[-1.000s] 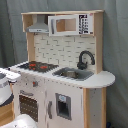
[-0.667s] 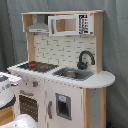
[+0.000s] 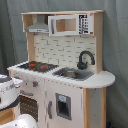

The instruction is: Play with the kitchen

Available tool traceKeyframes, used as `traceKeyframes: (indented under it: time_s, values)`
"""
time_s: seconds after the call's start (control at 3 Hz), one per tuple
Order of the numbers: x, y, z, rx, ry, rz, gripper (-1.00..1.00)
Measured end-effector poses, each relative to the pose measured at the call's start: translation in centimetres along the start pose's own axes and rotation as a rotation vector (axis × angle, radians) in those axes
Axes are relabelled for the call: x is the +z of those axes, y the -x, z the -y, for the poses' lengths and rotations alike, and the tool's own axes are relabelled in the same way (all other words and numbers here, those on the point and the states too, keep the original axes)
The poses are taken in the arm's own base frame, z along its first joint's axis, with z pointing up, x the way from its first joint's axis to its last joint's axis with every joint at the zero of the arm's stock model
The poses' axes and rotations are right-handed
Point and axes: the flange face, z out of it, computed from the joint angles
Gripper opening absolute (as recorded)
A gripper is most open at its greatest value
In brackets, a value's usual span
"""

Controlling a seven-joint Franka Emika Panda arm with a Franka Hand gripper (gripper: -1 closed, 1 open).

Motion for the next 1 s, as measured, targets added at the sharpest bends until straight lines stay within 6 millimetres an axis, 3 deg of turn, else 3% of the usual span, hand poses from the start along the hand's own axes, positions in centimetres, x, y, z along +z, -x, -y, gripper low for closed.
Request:
traceKeyframes:
  time_s: [0.33,1.0]
  values:
    - [0.6,-3.2,0.8,0.020,-0.001,-0.053,1.00]
    - [4.3,-5.8,0.4,-0.014,-0.018,-0.012,1.00]
